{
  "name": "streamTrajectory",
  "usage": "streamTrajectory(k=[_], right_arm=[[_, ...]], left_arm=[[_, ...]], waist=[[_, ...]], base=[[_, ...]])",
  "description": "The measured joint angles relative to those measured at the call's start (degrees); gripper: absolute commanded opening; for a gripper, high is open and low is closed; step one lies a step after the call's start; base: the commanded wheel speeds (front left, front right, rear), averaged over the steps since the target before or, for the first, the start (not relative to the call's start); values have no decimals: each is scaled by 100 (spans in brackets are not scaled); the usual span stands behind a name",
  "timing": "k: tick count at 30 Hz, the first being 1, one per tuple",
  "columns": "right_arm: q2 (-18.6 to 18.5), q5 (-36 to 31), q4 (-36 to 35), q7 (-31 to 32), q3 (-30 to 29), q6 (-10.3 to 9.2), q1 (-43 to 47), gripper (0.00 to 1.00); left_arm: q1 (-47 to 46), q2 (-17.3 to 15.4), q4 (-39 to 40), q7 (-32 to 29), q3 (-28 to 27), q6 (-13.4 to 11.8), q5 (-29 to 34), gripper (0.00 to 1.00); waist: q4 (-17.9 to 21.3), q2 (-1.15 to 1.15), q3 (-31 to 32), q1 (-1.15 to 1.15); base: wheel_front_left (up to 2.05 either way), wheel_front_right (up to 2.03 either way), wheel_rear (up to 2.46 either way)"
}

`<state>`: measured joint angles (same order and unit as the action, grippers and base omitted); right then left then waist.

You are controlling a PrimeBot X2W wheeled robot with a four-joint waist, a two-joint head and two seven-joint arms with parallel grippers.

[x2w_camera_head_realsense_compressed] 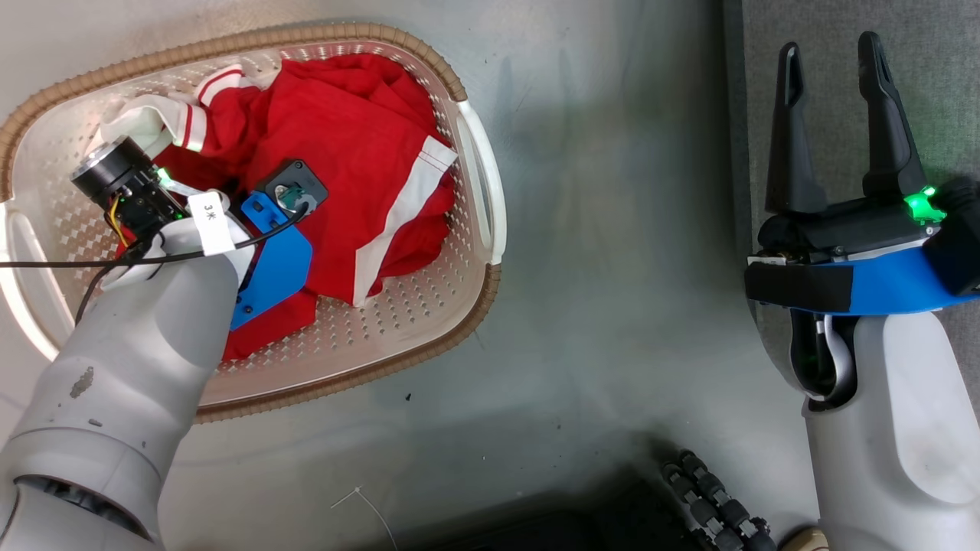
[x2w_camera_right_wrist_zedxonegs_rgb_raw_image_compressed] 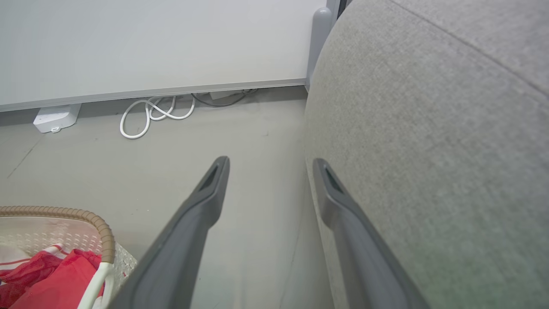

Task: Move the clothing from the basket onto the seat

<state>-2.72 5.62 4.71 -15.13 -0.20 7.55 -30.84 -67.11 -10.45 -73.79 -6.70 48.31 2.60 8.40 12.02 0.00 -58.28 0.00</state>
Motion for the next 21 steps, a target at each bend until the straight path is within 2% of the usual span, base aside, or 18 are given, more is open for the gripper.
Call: streamTrajectory(k=[5, 14, 21], right_arm=[[3, -7, 29, 0, -58, 1, 2, 100], [-8, -8, 111, 1, -76, 0, 5, 100], [-9, -51, 230, 1, -86, -1, 28, 100]], left_arm=[[16, 65, -1, -25, 26, -42, -78, 0], [242, 56, -1, 302, 41, -42, -244, 0], [407, 250, -3, 687, 40, 59, -432, 0]], waist=[[-51, 0, 68, 0], [-154, 0, 317, 0], [-285, 0, 647, 0]], base=[[0, 0, 0], [0, 0, 0], [0, 0, 0]])
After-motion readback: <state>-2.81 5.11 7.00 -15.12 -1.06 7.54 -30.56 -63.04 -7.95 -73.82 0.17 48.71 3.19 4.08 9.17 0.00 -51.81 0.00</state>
